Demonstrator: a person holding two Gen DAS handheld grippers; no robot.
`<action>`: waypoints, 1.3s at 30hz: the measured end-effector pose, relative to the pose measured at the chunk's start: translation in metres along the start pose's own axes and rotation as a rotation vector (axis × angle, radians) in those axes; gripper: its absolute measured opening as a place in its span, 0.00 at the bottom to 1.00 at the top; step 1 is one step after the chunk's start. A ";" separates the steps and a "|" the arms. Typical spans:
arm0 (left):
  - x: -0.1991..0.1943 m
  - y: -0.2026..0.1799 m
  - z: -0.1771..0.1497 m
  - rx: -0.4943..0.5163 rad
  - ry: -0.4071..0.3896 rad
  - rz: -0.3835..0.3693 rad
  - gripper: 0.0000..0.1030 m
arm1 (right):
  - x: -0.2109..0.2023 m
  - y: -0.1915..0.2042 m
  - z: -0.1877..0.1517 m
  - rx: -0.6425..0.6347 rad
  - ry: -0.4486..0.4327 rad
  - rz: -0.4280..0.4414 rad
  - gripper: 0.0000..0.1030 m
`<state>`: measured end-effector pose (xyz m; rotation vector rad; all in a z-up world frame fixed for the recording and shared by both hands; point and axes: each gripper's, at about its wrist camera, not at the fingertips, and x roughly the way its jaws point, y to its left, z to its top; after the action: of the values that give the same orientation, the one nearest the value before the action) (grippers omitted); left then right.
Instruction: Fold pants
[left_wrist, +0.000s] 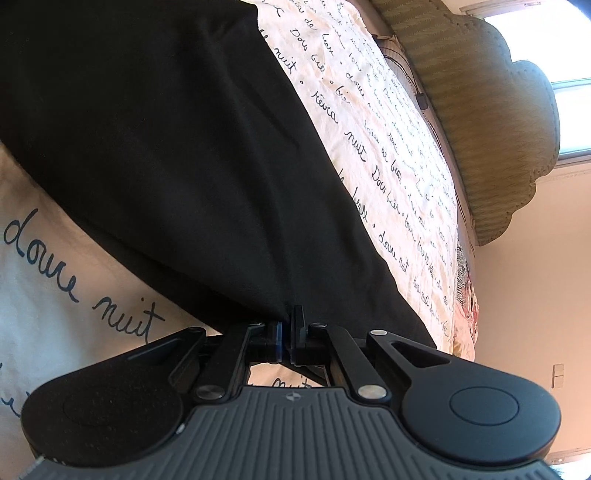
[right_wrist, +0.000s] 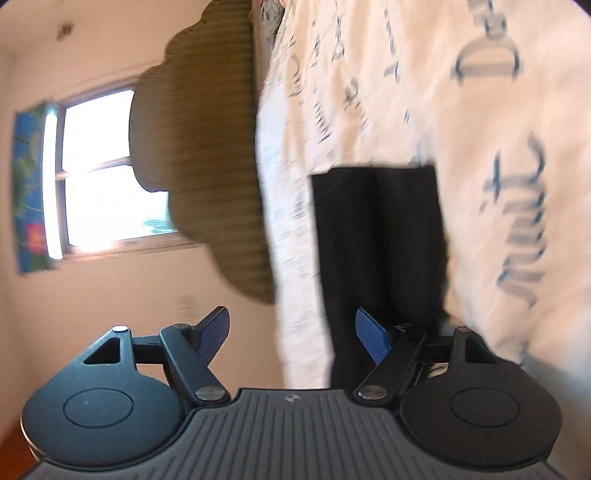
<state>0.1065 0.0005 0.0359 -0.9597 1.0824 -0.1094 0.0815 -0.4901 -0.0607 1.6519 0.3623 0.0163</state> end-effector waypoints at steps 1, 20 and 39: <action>0.002 0.000 0.001 -0.002 0.002 0.001 0.06 | -0.001 0.003 -0.001 -0.044 -0.008 -0.043 0.72; 0.007 0.011 -0.002 0.016 0.012 0.015 0.11 | -0.014 0.003 0.018 -0.181 -0.042 -0.280 0.04; 0.004 0.030 -0.003 0.018 0.010 -0.031 0.15 | -0.049 -0.023 0.039 -0.203 -0.045 -0.221 0.05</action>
<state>0.0959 0.0148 0.0115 -0.9608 1.0747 -0.1491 0.0386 -0.5386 -0.0781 1.4025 0.4908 -0.1448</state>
